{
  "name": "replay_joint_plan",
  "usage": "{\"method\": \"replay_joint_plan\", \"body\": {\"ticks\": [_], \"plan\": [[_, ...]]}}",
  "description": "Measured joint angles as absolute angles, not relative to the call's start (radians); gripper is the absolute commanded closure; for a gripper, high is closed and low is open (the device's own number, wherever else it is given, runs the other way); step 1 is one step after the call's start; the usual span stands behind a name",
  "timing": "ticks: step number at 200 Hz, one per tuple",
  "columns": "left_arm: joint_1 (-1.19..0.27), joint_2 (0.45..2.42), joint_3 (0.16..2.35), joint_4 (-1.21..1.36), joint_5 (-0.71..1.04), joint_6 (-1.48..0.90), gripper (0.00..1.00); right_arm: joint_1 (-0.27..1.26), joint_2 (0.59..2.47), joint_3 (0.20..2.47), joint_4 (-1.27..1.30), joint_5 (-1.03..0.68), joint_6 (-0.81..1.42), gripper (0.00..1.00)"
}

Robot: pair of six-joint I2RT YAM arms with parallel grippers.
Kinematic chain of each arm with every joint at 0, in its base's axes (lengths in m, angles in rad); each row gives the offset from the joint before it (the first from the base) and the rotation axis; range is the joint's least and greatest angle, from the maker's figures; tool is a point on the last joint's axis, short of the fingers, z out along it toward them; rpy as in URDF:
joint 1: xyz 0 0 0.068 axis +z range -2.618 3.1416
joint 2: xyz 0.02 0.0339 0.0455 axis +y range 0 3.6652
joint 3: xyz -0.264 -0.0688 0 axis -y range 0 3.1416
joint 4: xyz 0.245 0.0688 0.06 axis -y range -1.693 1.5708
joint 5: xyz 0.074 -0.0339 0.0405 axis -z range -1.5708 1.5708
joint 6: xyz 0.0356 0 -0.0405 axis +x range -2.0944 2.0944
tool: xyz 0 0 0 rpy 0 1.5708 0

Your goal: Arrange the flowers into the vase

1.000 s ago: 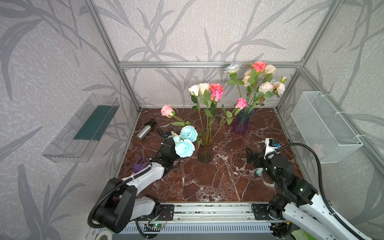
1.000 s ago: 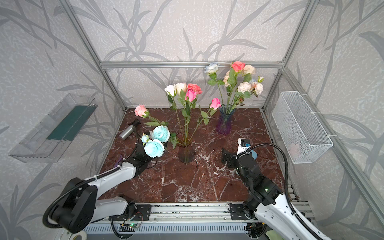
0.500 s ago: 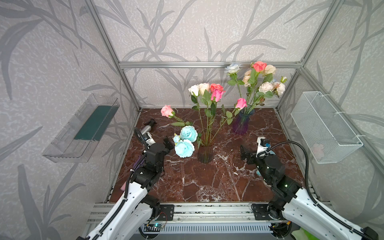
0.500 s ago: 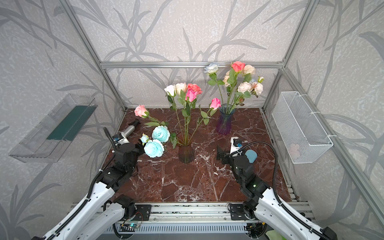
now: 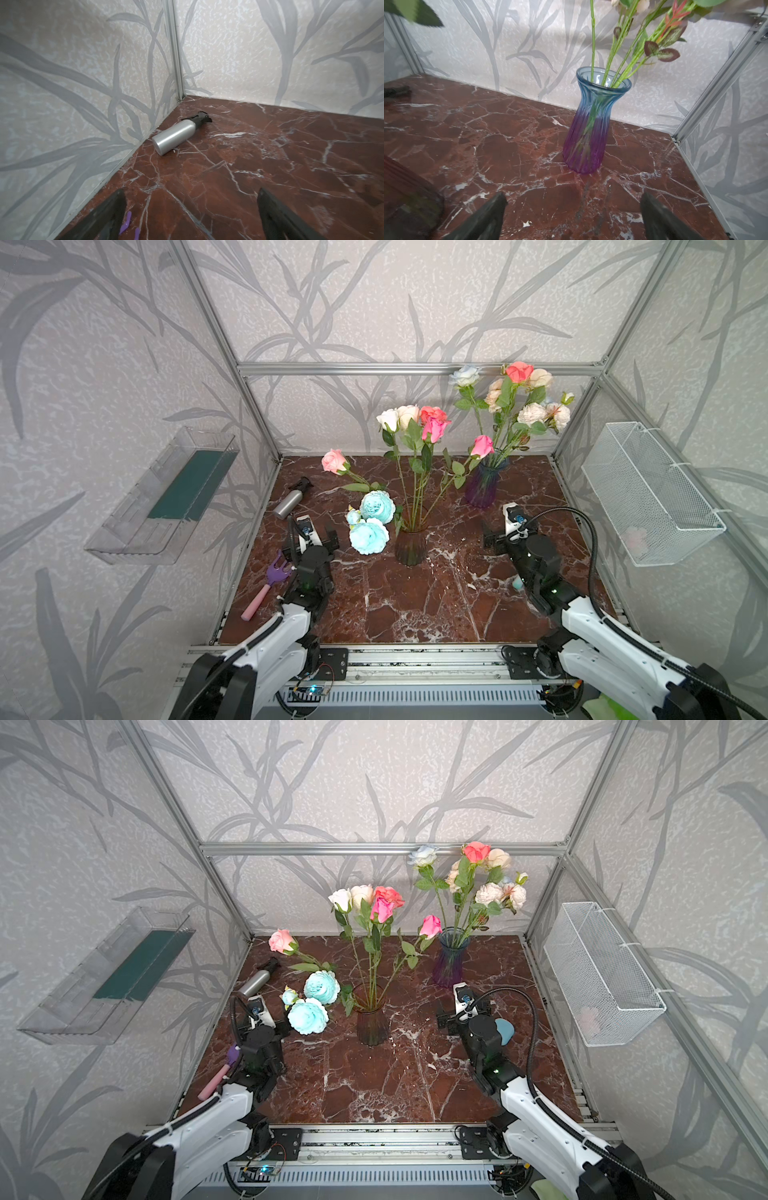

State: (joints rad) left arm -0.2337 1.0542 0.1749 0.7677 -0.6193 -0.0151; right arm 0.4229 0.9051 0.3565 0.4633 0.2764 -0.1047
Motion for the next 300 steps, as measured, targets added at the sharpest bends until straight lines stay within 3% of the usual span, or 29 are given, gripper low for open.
{"method": "replay_joint_plan", "body": {"ticks": [75,139,300], "plan": [[-0.068,1.608,0.18,1.213,-0.366,0.013,0.01,0.202,1.264,0.235,0.829,0.147,-0.147,0.01],[-0.038,1.594,0.31,1.129,-0.293,-0.009,0.01,0.176,1.626,0.207,1.195,0.096,-0.146,0.01],[-0.038,1.593,0.354,0.997,-0.294,-0.023,0.01,0.173,1.615,0.351,1.036,0.254,-0.093,0.01]]}}
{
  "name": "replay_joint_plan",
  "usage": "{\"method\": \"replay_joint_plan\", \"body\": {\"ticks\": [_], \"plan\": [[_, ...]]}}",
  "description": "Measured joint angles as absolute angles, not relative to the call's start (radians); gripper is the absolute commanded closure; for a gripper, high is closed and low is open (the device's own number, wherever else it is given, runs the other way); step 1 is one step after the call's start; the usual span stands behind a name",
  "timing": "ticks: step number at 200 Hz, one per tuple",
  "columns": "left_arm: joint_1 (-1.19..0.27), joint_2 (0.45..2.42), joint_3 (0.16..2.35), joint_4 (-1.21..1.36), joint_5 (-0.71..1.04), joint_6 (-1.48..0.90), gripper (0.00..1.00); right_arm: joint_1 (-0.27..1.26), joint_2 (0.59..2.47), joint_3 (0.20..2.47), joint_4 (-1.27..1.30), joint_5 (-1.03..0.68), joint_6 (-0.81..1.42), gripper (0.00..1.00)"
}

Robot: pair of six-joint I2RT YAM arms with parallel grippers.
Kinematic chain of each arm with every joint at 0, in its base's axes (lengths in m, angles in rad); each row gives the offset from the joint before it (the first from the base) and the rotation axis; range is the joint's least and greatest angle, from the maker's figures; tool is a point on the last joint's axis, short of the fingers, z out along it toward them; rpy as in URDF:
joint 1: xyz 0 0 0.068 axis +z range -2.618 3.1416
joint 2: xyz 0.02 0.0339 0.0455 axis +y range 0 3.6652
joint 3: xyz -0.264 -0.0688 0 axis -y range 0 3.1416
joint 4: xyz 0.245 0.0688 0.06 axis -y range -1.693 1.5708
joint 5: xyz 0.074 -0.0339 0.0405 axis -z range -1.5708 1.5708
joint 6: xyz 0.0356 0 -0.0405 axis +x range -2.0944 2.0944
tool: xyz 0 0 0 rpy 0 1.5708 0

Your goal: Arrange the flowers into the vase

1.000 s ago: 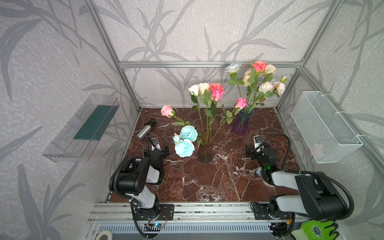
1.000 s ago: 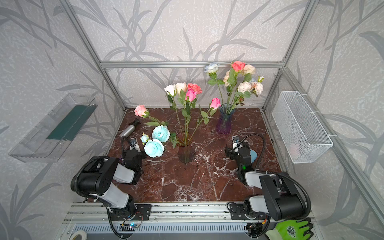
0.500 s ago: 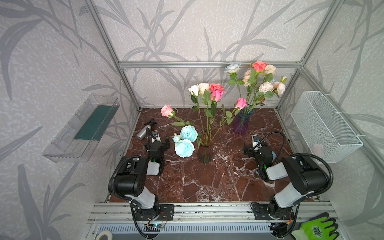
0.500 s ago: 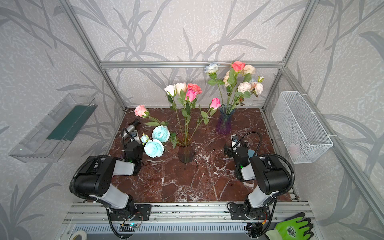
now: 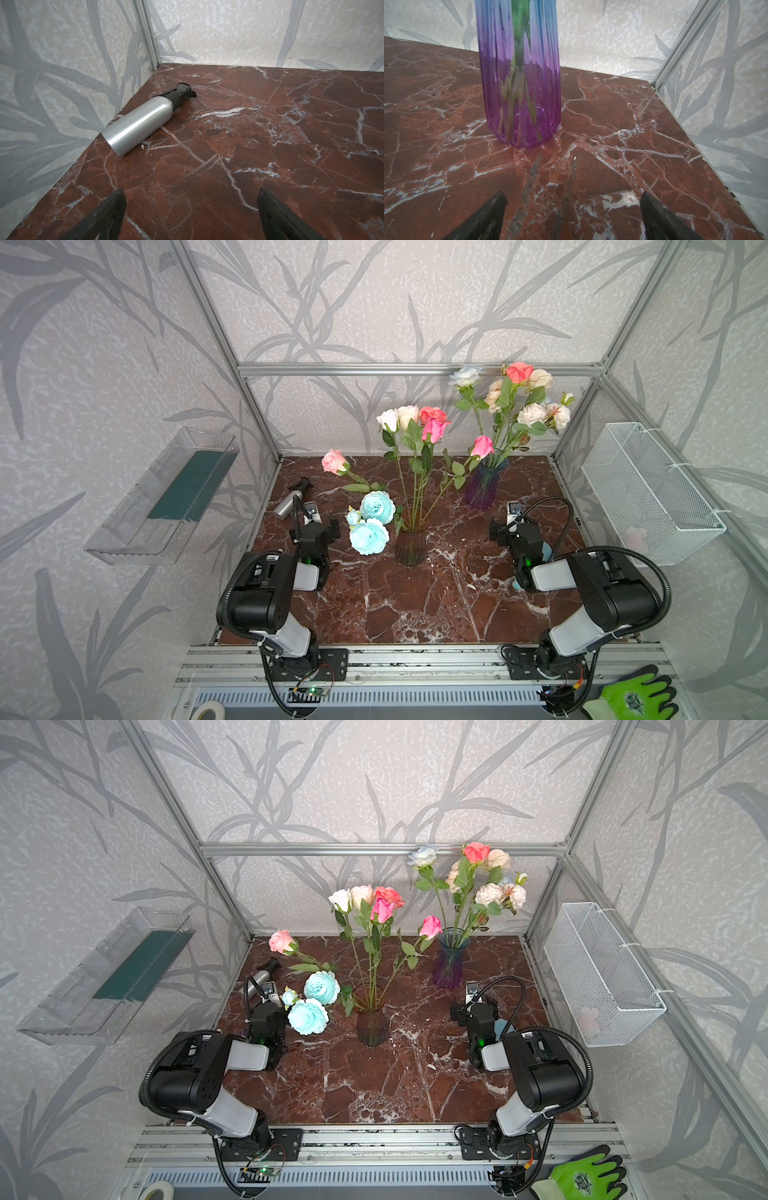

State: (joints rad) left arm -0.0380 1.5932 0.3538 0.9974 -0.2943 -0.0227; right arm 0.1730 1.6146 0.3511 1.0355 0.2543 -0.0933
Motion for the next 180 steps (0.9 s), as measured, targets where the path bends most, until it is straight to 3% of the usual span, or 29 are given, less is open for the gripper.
{"method": "replay_joint_plan", "body": {"ticks": [180], "plan": [[-0.037,1.593,0.354,0.994,-0.294,-0.023,0.01,0.173,1.615,0.351,1.022,0.255,-0.094,0.01]]}}
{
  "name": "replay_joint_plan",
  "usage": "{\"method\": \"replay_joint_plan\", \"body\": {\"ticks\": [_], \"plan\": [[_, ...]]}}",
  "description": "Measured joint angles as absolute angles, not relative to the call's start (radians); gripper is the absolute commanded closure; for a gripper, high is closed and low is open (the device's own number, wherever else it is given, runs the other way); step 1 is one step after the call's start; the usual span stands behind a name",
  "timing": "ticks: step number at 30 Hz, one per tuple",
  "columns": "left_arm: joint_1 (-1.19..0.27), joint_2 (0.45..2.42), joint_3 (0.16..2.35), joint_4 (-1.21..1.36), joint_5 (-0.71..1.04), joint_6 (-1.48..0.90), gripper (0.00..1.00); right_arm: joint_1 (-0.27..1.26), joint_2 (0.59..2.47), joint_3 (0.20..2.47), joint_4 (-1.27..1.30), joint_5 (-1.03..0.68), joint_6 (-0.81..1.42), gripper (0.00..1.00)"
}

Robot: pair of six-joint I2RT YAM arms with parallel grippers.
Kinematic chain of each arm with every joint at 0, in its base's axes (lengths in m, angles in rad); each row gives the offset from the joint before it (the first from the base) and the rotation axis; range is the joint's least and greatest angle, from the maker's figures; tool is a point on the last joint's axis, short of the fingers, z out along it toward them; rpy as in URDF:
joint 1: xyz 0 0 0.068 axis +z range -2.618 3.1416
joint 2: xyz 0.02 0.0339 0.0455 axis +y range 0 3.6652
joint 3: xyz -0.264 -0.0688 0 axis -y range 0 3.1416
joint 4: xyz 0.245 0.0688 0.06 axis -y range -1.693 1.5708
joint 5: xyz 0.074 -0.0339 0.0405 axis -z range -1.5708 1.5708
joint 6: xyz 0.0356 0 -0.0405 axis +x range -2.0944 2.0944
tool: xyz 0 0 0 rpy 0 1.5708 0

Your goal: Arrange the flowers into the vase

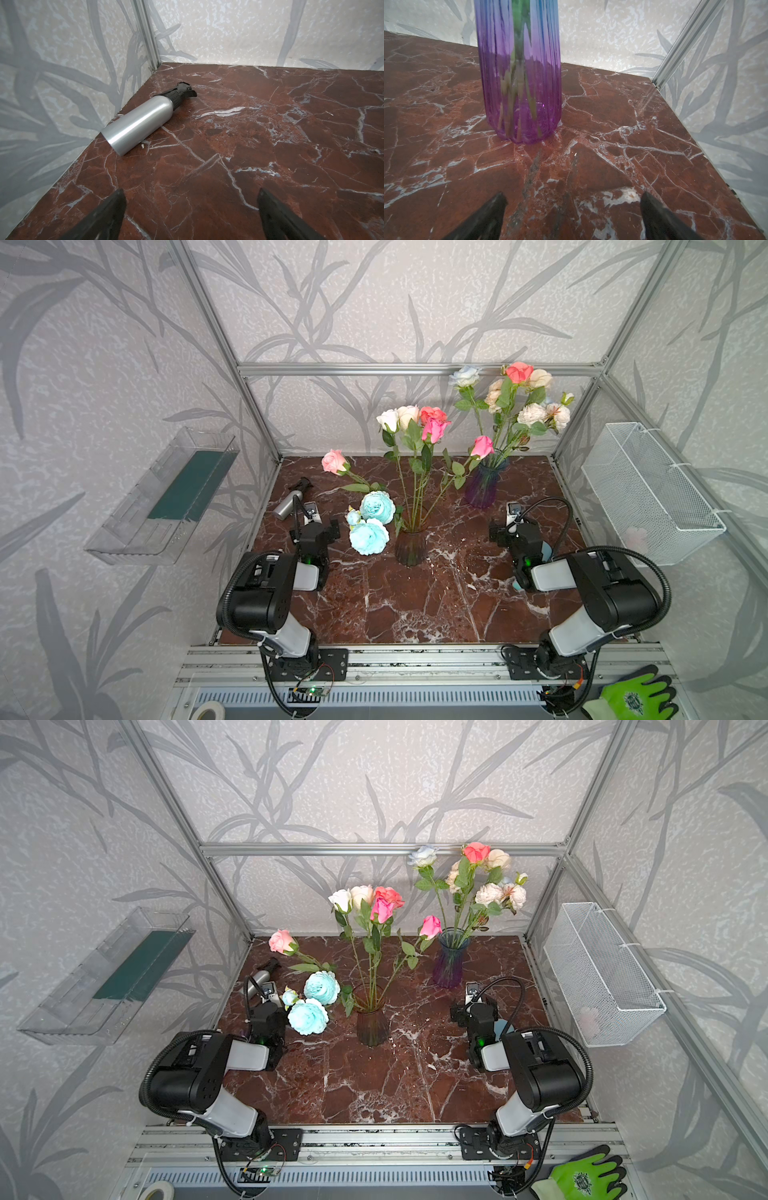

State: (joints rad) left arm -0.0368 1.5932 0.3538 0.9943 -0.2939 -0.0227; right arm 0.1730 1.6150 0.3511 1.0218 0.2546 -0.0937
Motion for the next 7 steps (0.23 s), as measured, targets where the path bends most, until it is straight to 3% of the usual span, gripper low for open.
{"method": "replay_joint_plan", "body": {"ticks": [7], "plan": [[-0.001,1.591,0.358,0.965,-0.252,-0.041,0.01,0.173,1.615,0.351,1.022,0.257,-0.094,0.01]]}}
